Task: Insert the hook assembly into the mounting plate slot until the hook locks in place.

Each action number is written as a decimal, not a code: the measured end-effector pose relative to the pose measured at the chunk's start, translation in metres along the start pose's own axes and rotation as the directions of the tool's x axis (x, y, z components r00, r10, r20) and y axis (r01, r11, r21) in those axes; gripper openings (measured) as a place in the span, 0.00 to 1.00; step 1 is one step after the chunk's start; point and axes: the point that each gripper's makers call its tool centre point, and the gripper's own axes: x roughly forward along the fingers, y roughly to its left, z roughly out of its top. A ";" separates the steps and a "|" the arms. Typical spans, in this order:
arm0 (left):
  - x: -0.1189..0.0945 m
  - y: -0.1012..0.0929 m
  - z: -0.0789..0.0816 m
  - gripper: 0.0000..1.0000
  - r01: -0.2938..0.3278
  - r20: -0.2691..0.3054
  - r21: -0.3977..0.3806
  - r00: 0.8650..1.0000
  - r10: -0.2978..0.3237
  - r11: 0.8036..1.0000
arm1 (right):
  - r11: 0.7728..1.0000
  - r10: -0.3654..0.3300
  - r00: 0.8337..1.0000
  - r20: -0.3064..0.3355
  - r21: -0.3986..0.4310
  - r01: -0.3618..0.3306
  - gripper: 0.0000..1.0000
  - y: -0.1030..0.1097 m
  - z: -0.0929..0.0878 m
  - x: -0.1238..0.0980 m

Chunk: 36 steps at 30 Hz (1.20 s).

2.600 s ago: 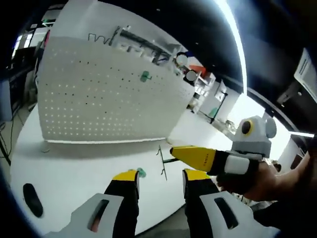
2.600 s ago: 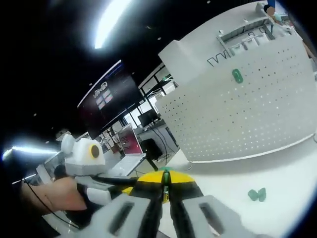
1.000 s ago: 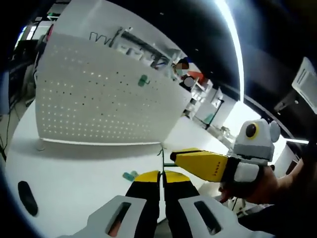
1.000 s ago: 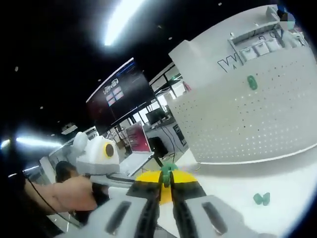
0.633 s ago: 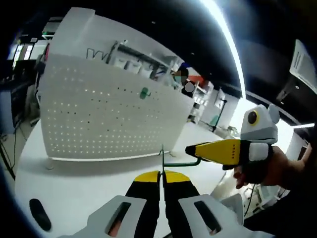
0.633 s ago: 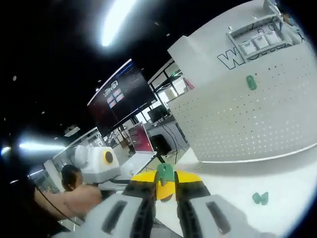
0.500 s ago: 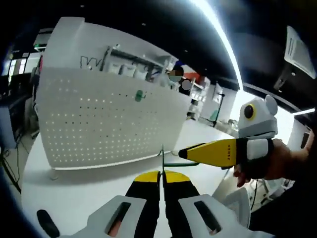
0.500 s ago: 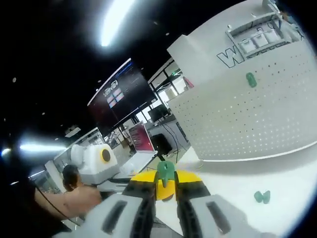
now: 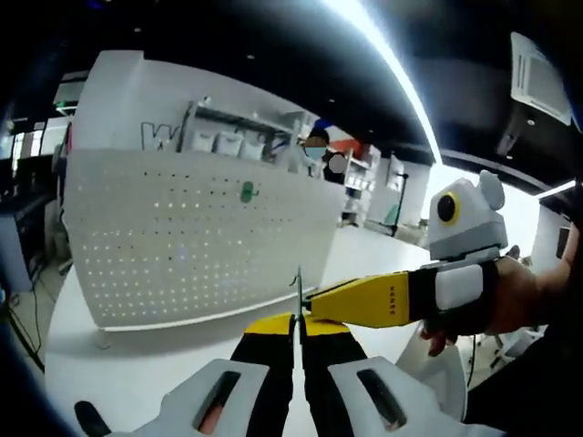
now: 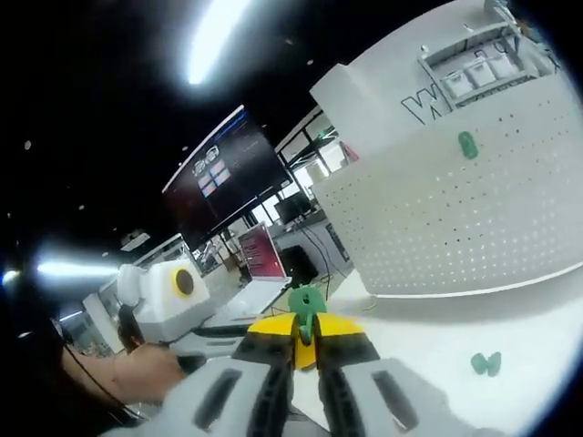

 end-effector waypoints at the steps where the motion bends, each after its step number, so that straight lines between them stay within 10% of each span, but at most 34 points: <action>1: 0.000 0.001 0.000 0.01 -0.003 0.002 0.004 1.000 0.003 1.000 | 1.000 0.002 1.000 0.001 0.001 -0.002 0.03 0.000 0.000 0.000; 19: -0.005 0.009 -0.004 0.07 0.008 -0.002 -0.049 1.000 -0.008 0.999 | 0.998 -0.008 1.000 -0.002 -0.057 0.008 0.00 0.001 -0.002 0.009; 36: -0.020 0.012 -0.023 0.56 0.058 -0.032 -0.053 0.998 -0.059 0.997 | 0.978 -0.037 0.999 -0.037 -0.206 0.029 0.00 -0.009 -0.002 0.017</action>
